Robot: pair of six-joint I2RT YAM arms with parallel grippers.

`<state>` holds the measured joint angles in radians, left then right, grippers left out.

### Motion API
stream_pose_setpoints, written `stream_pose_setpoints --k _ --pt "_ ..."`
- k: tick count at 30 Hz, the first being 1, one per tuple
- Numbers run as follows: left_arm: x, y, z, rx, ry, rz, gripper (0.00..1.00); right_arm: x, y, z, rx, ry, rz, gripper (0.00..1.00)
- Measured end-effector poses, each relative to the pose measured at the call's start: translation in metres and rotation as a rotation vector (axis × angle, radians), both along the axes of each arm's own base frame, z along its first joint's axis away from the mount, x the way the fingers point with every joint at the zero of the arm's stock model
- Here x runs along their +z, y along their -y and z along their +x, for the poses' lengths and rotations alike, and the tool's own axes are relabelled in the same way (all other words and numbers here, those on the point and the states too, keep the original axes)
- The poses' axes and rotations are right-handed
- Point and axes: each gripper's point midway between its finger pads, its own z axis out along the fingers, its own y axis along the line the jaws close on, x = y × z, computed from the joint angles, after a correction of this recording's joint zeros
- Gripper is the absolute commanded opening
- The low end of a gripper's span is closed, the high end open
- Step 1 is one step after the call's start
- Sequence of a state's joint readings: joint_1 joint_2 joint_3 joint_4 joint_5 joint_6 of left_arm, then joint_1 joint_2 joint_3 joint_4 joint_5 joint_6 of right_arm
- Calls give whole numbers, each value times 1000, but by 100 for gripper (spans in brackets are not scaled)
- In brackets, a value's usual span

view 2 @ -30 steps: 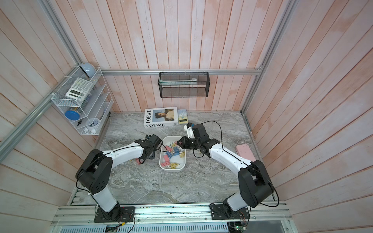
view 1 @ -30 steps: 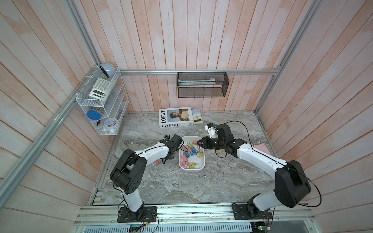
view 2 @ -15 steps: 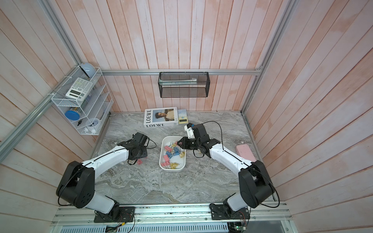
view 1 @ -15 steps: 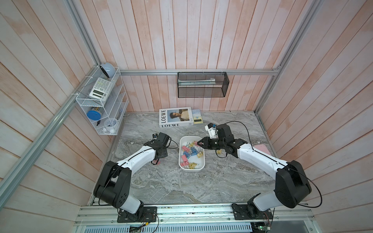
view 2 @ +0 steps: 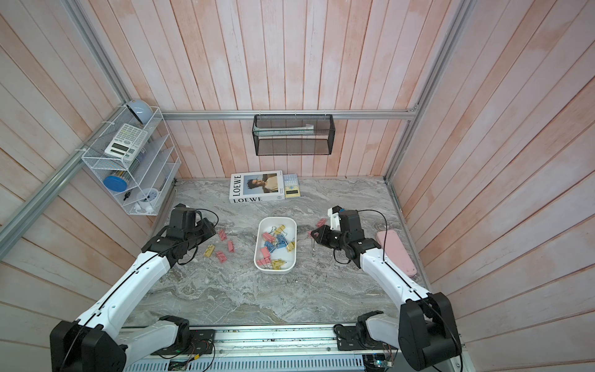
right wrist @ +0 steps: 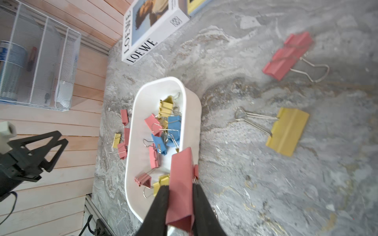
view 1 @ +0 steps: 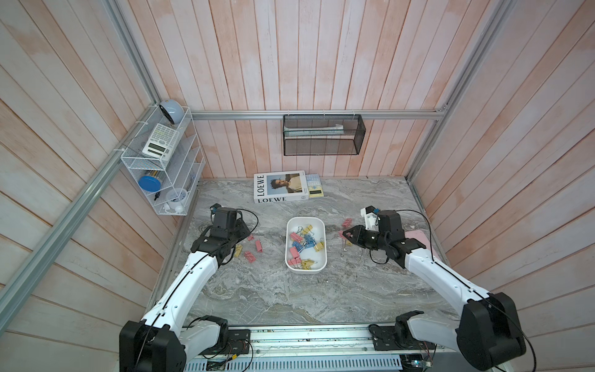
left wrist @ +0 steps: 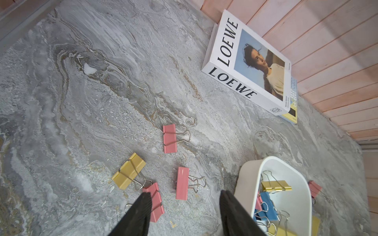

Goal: Take out the binder clips from the storage box
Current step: Place the binder clip at the center of the board.

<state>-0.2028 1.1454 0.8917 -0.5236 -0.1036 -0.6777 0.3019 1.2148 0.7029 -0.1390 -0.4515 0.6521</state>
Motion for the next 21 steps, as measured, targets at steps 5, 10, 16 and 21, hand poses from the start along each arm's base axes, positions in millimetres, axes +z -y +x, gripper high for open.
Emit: stream_pose_setpoints --k 5,10,16,21 --pt "1 5 0 -5 -2 -45 78 -39 6 -26 -11 -103 -4 23" --pt "2 9 2 -17 4 -73 95 -65 6 -35 -9 -174 -1 26" --pt "3 14 1 -40 2 -92 100 -96 4 -40 36 -265 -30 55" --pt "9 17 3 -55 14 -99 100 -91 11 -40 45 -253 -84 69"
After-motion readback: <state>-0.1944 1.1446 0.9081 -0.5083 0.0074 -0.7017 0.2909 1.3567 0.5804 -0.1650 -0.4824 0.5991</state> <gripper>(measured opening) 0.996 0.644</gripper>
